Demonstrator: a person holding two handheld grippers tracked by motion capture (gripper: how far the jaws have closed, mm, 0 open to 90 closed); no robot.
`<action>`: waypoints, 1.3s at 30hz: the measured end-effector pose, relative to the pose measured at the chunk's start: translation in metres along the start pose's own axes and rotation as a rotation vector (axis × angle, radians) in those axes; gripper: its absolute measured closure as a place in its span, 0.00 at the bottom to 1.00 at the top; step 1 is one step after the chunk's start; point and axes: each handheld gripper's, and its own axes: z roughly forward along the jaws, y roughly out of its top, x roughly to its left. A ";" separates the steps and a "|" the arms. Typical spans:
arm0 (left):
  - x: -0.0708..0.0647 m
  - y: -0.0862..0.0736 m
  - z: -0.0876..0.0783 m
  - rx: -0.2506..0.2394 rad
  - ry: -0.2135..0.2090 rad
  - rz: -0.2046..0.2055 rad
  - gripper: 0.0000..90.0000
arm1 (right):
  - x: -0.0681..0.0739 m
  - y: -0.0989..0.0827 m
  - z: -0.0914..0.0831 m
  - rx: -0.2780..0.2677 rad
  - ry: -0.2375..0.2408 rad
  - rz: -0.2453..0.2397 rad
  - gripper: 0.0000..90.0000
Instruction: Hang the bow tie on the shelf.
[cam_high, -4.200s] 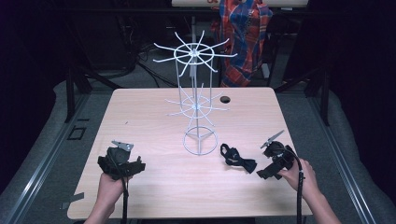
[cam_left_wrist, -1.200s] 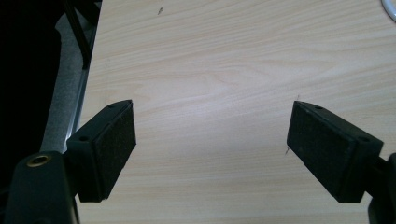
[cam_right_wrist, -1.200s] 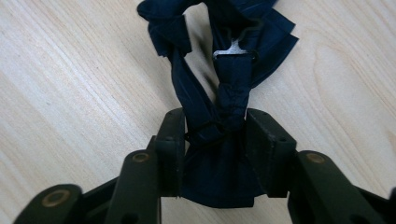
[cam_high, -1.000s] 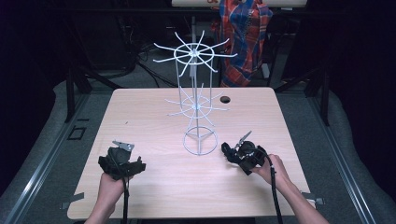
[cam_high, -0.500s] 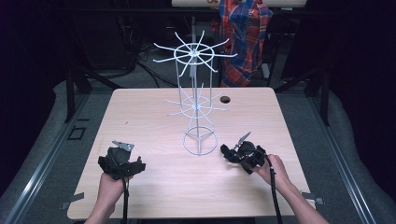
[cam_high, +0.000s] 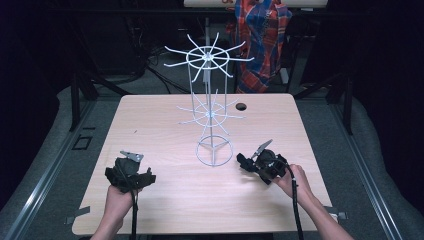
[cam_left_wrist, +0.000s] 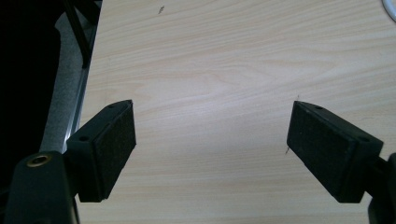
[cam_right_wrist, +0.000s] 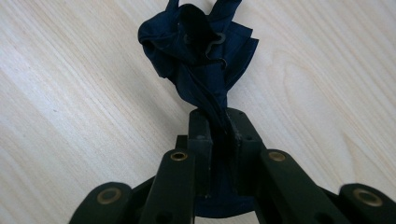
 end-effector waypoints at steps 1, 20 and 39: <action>0.000 0.000 0.000 0.000 0.000 0.000 0.17 | 0.000 0.000 -0.001 -0.014 0.001 0.011 0.90; 0.000 0.000 0.000 -0.001 0.001 -0.001 0.17 | -0.014 -0.005 -0.020 -0.066 -0.027 0.045 0.90; 0.000 0.000 0.000 -0.002 0.000 -0.001 0.17 | -0.024 -0.010 -0.030 -0.102 -0.054 0.081 0.91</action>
